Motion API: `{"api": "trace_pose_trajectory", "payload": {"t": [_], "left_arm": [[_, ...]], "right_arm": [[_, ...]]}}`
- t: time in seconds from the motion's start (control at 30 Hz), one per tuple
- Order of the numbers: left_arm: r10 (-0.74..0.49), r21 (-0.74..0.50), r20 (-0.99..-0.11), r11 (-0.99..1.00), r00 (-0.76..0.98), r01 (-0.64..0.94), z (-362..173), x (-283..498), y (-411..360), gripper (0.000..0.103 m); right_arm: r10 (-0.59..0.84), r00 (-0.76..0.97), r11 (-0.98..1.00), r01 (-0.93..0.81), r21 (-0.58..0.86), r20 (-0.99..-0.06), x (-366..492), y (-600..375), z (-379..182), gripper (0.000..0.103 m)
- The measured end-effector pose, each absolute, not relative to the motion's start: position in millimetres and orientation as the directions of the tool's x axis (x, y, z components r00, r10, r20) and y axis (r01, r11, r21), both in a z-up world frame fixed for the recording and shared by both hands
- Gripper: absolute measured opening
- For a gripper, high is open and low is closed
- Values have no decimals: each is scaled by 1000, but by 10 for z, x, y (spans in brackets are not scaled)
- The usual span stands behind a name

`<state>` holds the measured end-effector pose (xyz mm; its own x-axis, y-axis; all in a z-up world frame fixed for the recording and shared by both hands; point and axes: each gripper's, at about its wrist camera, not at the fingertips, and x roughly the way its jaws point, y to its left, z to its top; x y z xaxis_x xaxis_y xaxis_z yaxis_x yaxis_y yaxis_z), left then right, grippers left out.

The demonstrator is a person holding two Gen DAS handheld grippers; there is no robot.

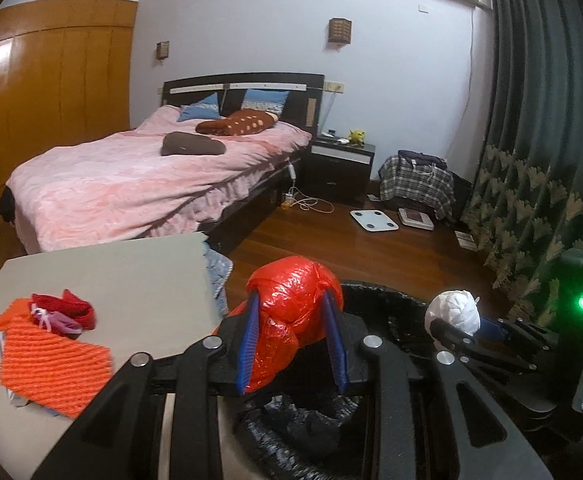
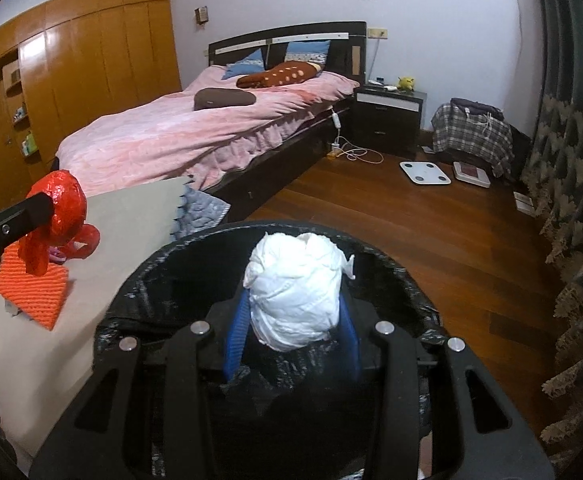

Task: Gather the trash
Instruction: 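Carry both items over the black bin and open both grippers to drop them, then grasp the orange foam net sleeve with the right gripper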

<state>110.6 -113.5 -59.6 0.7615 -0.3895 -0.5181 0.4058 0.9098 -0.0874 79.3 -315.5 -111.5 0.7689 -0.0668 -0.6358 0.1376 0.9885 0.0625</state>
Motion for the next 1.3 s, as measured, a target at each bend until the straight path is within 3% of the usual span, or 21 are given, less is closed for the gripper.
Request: {"api": "trace_pose_trajectory", "payload": {"t": [0.13, 0.23, 0.37, 0.47, 0.57, 0.67, 0.77, 1.3], "left_arm": [[-402, -87, -527, 902, 749, 423, -643, 1167, -1234, 31], [-411, -93, -542, 896, 733, 434, -691, 1239, -1285, 34], [-422, -98, -560, 888, 713, 449, -774, 1293, -1345, 52], [-418, -105, -566, 892, 711, 440, -804, 1323, -1314, 58], [-396, -93, -562, 903, 726, 420, -805, 1330, -1232, 70], [-376, -82, -546, 914, 749, 398, -783, 1312, -1062, 83], [-335, -70, -534, 933, 776, 354, -757, 1297, -799, 89], [7, 16, -520, 1000, 854, 2, -755, 1166, 884, 92]], "right_arm": [[-86, 760, 985, 163, 61, -644, 796, -3271, -1159, 45], [-106, 758, 981, 184, 56, -644, 780, -3340, -1181, 58], [-134, 762, 977, 207, 42, -634, 779, -3413, -1169, 75], [-157, 767, 974, 223, 30, -622, 745, -3444, -1147, 91], [-171, 773, 972, 235, 25, -611, 735, -3450, -1106, 97], [-157, 776, 973, 228, 40, -611, 744, -3409, -1074, 98], [-132, 785, 978, 201, 47, -606, 759, -3266, -1031, 98], [139, 814, 990, -101, 98, -564, 1180, -1657, -831, 98]]}}
